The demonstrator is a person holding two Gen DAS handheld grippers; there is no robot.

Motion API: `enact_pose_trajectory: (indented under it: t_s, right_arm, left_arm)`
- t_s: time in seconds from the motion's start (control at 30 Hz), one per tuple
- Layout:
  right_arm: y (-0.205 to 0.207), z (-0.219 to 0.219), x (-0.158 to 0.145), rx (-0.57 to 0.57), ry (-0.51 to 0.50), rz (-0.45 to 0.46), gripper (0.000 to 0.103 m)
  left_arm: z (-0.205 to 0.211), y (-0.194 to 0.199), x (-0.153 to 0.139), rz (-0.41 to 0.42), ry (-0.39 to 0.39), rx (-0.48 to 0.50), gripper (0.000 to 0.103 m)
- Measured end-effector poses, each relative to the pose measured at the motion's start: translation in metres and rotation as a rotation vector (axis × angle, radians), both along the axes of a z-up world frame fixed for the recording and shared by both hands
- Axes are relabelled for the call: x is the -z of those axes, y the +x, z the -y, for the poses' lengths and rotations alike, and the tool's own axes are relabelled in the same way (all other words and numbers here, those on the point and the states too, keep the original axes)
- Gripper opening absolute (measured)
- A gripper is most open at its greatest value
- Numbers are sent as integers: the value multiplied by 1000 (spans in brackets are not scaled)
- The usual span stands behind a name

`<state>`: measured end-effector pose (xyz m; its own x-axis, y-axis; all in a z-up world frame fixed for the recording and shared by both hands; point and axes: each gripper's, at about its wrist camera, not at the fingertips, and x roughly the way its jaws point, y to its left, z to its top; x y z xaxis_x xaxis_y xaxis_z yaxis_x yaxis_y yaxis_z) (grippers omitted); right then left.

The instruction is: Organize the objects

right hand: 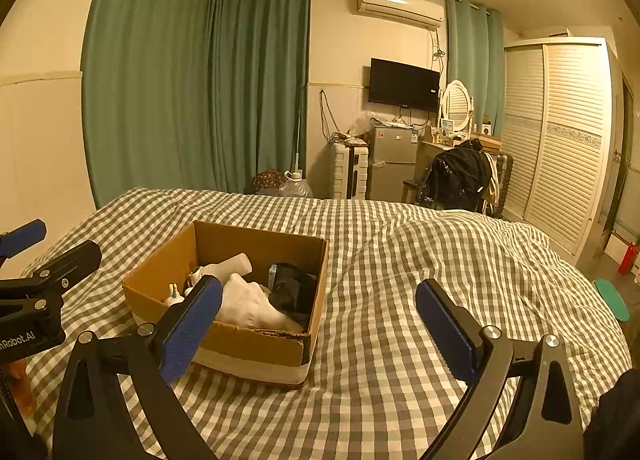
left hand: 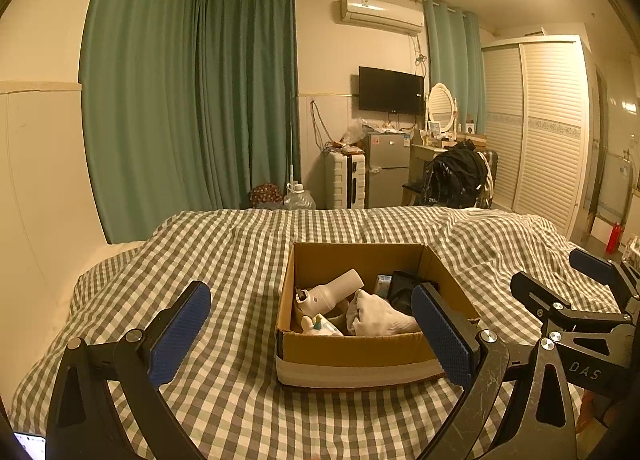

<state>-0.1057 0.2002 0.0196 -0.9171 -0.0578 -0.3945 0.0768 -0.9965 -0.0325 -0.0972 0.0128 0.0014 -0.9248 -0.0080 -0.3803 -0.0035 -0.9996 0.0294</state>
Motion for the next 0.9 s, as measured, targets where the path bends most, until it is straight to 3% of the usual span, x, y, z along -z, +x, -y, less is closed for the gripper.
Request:
enact_pose_trajectory:
  t_s: [0.9]
  right_arm:
    - [1, 1, 2, -4, 12, 7, 98]
  left_arm:
    - [-1, 2, 2, 2, -10, 5, 103]
